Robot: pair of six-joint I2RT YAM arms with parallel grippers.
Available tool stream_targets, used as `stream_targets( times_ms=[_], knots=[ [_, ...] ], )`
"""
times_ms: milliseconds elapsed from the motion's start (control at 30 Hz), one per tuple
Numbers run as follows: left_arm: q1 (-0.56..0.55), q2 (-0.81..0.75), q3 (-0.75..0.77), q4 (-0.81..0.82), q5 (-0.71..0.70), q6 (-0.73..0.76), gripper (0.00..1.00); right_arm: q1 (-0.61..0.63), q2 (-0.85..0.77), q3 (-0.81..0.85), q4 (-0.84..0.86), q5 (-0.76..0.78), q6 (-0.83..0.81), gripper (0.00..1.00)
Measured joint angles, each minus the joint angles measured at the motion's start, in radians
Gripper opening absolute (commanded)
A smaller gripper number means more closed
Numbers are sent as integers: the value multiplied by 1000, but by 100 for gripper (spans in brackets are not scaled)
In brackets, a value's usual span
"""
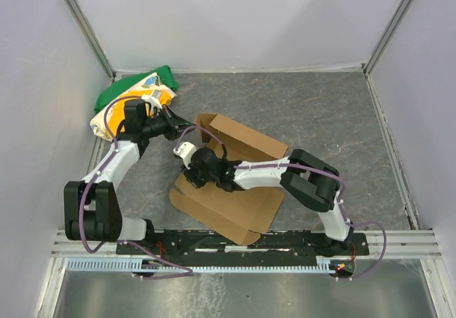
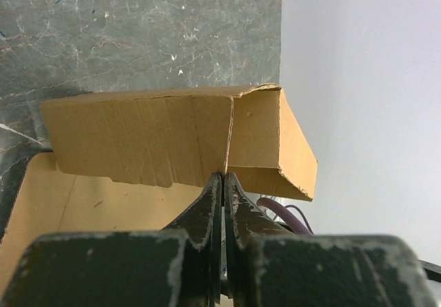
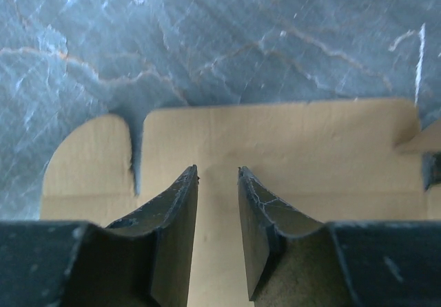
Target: Fold the paper box
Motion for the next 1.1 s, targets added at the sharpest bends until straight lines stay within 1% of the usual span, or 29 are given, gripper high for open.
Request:
stream_targets(
  times_ms=[133, 300, 467, 667, 767, 933, 1100],
  knots=[
    [0, 0, 0, -25, 0, 0, 3, 0, 40, 3, 77, 25, -25, 41],
    [0, -9, 0, -60, 1, 0, 3, 0, 111, 57, 88, 44, -47, 41],
    [0, -33, 0, -85, 6, 0, 3, 0, 125, 74, 88, 55, -52, 41],
    [0, -66, -12, -106, 23, -2, 3, 2, 127, 79, 84, 68, -53, 51],
    [0, -77, -22, -129, 24, -1, 3, 3, 122, 56, 116, 68, -52, 54],
    [0, -81, -41, -145, 31, -1, 3, 5, 61, -6, 90, 68, -47, 56],
    [-1, -83, -55, -145, 31, 0, 3, 12, -109, -114, 26, 79, -40, 58]
  ],
)
